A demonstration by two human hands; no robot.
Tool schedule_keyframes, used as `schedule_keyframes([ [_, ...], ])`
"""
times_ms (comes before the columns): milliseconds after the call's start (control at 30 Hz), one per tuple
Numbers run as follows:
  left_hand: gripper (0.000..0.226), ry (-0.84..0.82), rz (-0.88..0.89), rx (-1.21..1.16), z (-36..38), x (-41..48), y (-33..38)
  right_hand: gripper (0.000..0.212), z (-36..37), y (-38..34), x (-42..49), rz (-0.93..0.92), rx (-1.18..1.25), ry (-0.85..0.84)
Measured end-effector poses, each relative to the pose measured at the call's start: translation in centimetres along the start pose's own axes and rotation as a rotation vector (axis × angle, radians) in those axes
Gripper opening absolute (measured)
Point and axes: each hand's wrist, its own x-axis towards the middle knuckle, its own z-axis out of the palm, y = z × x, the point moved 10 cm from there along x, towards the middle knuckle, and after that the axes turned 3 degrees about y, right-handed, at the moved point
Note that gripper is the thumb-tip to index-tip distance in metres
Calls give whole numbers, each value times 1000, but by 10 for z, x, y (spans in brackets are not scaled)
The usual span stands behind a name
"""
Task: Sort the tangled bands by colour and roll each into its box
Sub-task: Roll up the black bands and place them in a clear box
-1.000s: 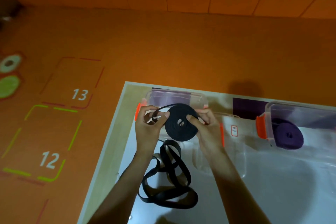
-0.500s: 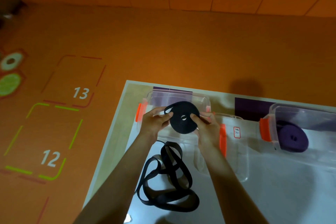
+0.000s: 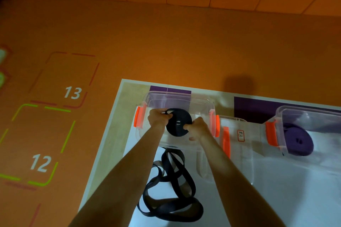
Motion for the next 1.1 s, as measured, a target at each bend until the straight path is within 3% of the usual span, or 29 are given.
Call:
schedule_keyframes([
  [133,35,14,-33,58,12,12,-12,23,10,8,18,53,-14,-61],
  [333,40,65,26,171,27,21,-12,34,11,16,39,66,-46,-63],
  [467,31,54,118,293,29,27,0,33,10,10,36,8,-185,-46],
  [600,25,-71,259,452,22,15,23,22,-4,-22,11,-196,-303,78],
  [700,22,-100,466,478,-7,-29,54,27,-22,-43,-43,-430,-206,229],
  [867,18,-65,790,427,-84,-129,53,11,-30,1,-146,-723,-179,416],
  [967,16,-19,783,387,-120,-164,11,19,-8,64,-153,-616,-177,433],
  [1033,17,-17,727,387,-130,-173,-23,12,15,97,-138,-491,-142,390],
  [1100,18,-60,670,427,-128,-177,-54,35,36,107,-120,-400,-152,343],
])
